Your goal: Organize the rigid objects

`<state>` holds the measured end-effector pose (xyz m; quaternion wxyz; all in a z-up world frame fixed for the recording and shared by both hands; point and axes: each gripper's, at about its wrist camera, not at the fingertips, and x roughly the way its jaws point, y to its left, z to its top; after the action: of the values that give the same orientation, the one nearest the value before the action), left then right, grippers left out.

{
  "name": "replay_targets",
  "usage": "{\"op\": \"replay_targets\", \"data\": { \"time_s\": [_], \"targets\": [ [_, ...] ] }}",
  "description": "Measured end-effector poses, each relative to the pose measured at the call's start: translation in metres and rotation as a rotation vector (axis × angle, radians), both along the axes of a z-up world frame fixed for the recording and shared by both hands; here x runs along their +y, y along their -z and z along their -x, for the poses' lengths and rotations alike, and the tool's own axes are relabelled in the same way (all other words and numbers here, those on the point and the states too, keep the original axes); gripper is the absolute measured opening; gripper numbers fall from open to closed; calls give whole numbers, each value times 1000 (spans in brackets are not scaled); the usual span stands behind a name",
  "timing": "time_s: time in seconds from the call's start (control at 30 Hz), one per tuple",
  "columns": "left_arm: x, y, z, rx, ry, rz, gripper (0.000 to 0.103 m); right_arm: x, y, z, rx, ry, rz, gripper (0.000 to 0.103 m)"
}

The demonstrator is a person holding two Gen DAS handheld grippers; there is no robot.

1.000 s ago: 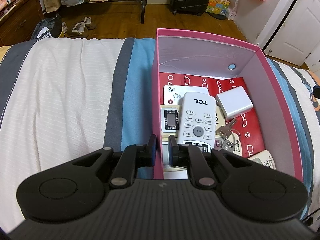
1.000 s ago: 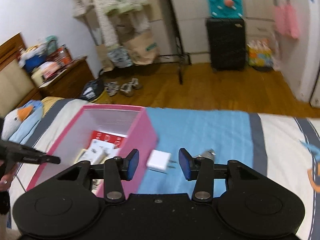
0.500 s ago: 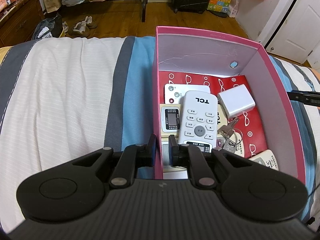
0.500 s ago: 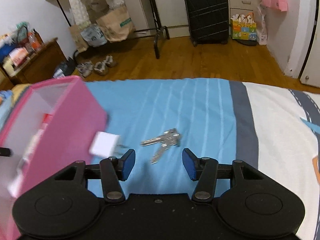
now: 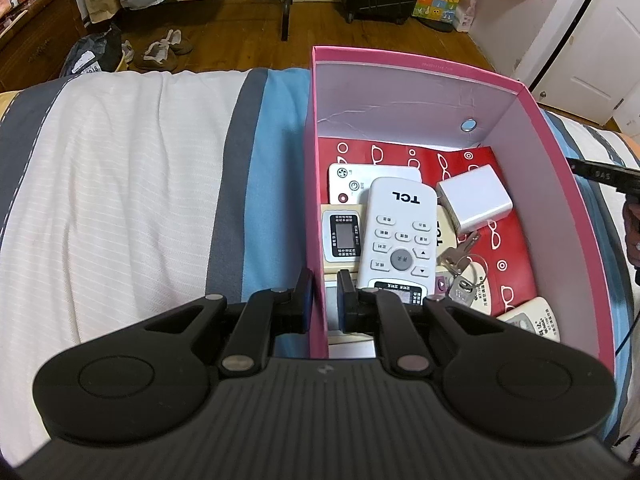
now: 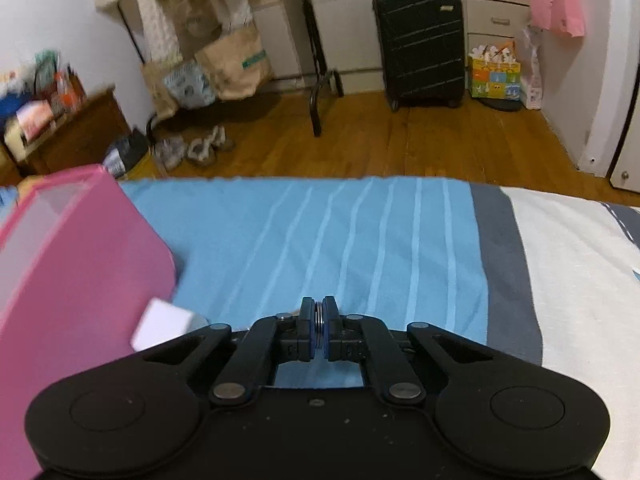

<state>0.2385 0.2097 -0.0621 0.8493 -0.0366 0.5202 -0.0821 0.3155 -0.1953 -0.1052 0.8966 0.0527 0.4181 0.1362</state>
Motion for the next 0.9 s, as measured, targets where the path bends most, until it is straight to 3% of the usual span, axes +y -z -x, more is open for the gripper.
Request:
{"op": "replay_targets", "data": {
  "time_s": [0.9],
  "targets": [
    [1, 1, 2, -3, -5, 7, 10, 74, -128, 77, -299, -169, -84, 6]
  ]
}}
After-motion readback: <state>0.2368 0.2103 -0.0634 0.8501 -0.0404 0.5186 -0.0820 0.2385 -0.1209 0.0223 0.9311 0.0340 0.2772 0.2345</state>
